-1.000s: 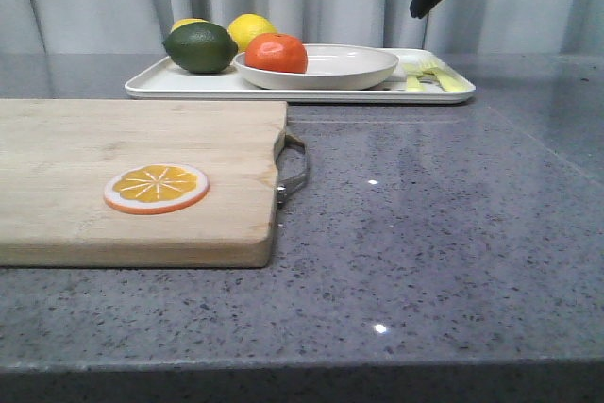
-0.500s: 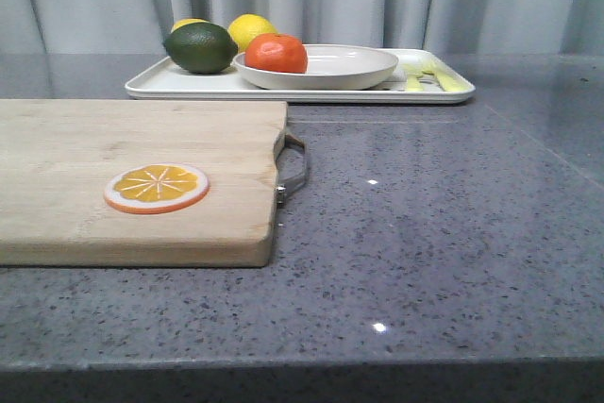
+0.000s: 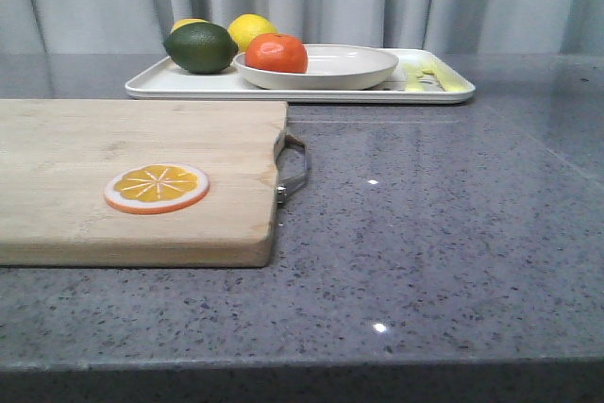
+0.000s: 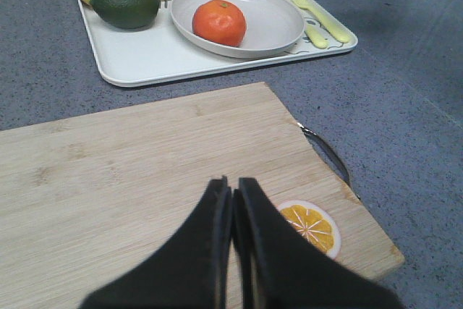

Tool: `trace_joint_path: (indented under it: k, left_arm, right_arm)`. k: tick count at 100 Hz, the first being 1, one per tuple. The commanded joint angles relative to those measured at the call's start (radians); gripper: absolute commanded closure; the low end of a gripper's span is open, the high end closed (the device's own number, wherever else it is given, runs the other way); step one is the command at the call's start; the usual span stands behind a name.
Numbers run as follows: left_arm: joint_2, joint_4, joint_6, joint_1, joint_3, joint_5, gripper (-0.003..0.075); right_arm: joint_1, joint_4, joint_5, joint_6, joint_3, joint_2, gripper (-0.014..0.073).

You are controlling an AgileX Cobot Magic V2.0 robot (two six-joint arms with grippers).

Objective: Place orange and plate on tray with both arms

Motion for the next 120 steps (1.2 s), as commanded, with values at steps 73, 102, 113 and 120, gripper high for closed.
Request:
trace_joint_path:
  k: [73,102,113,120]
  left_arm:
    - [0.002,-0.015,-0.008,0.003,-0.028,-0.064,0.0741]
    - [0.002,-0.015,-0.008,0.003,-0.028,-0.064,0.0741]
    - [0.002,-0.015,-0.008,0.003,-0.028,-0.064,0.0741]
    - [0.002,-0.015,-0.008,0.003,-0.028,-0.064,0.0741]
  right_arm:
    - [0.036,-0.064,-0.264,-0.076,0.686,-0.636,0.0661]
    - [0.036,-0.065,-0.457,-0.104,1.077,-0.891,0.0661]
    - [0.036,-0.065,-0.540,-0.123,1.213,-0.980,0.0661]
    - [0.036,-0.065,-0.590,-0.123,1.289,-1.040,0.0661]
